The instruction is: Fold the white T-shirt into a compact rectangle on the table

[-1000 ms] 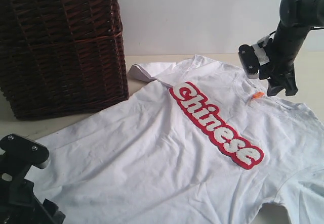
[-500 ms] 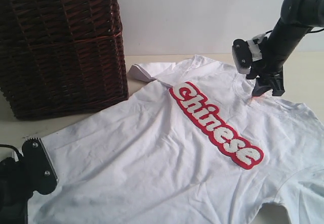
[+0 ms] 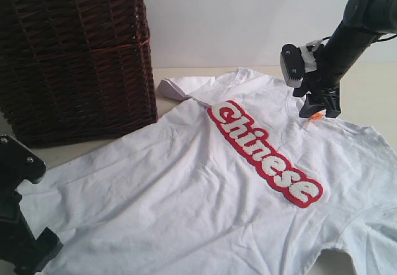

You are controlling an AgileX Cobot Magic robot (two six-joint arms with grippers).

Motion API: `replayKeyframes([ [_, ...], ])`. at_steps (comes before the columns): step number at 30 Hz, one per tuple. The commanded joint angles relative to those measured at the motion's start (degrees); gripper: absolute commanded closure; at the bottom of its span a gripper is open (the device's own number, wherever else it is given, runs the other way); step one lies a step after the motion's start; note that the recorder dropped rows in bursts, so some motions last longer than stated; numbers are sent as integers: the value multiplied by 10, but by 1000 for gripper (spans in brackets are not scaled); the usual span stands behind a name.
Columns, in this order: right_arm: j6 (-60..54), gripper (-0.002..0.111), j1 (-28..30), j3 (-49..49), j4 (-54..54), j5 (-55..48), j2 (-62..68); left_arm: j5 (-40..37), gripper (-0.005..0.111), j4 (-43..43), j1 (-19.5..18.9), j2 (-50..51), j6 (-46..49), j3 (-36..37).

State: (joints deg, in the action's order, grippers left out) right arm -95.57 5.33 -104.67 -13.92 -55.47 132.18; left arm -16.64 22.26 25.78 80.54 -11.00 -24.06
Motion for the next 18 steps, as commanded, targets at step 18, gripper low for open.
replayKeyframes([
  [18,-18,53,0,-4,-28,-20,-9,-106,2,-149,-36,149,429,-93],
])
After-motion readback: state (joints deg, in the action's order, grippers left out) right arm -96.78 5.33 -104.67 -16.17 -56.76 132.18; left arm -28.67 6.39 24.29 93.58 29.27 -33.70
